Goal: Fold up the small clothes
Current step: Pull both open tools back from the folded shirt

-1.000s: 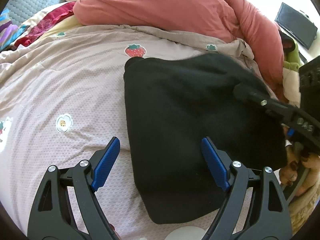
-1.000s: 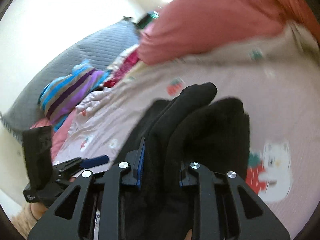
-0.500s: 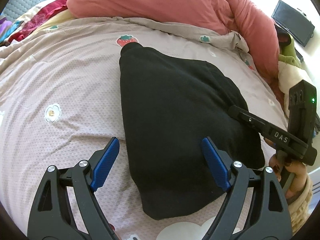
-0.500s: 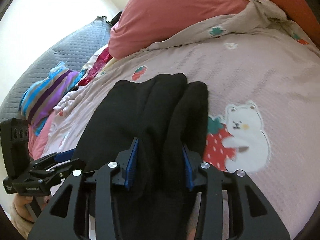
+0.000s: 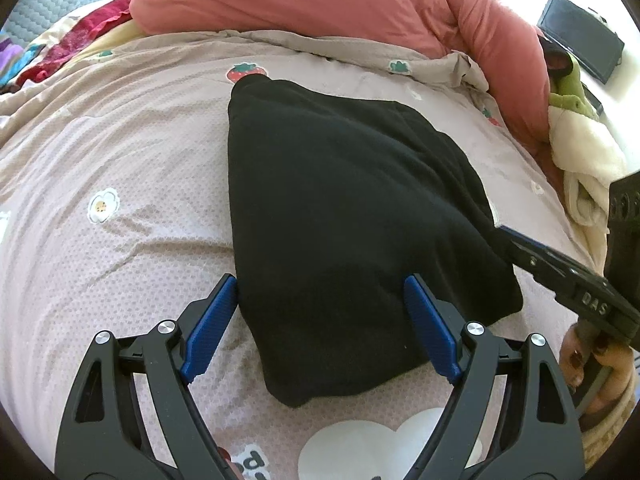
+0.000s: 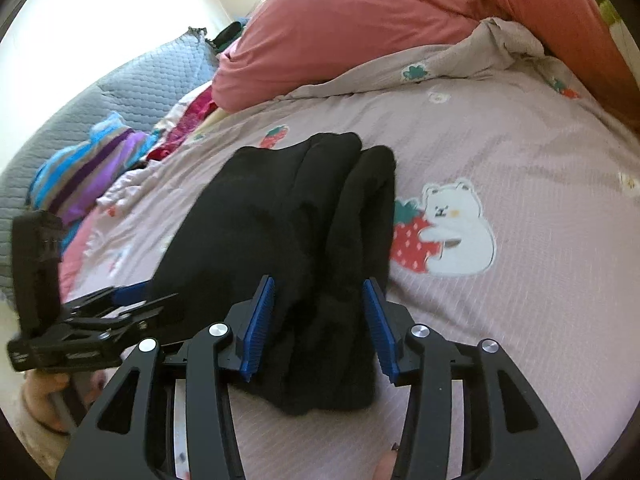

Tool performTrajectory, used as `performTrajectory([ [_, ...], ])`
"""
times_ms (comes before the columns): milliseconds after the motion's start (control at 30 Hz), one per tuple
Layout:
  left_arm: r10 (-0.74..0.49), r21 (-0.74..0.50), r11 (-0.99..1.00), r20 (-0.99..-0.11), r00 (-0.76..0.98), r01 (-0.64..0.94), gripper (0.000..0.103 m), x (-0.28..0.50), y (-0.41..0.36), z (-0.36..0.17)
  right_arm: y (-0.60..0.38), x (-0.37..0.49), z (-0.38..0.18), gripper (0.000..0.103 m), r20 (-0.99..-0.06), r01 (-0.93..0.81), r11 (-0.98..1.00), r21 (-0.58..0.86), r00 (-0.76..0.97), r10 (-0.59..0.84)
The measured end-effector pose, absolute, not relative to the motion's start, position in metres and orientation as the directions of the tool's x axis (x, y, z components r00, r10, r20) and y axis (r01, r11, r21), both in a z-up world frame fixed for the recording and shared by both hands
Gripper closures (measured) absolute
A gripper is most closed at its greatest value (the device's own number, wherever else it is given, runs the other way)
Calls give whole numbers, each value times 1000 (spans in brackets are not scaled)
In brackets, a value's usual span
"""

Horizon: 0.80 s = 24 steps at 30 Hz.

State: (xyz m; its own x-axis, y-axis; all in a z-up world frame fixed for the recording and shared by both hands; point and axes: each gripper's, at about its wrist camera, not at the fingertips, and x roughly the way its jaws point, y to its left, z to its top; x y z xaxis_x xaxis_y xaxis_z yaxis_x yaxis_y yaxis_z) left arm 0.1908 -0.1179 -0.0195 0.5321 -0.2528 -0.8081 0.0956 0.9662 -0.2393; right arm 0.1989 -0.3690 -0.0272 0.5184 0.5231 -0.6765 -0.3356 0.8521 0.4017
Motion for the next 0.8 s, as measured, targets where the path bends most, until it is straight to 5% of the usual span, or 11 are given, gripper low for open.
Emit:
performTrajectory([
  [433,-262,-252,963,-788,558,96,25,168,-114,-10,-367,171,-24,56,-721,-302,911,282,559,409],
  [600,-245,-238,967,-763,598,93,14,152,-110,6,-364,146,0,15,-677,-310,929,203,641,362],
  [800,-218,-216,973,-722,657,85,10,130,-105,28,-365,111,28,5,-590,-302,942,145,738,327],
])
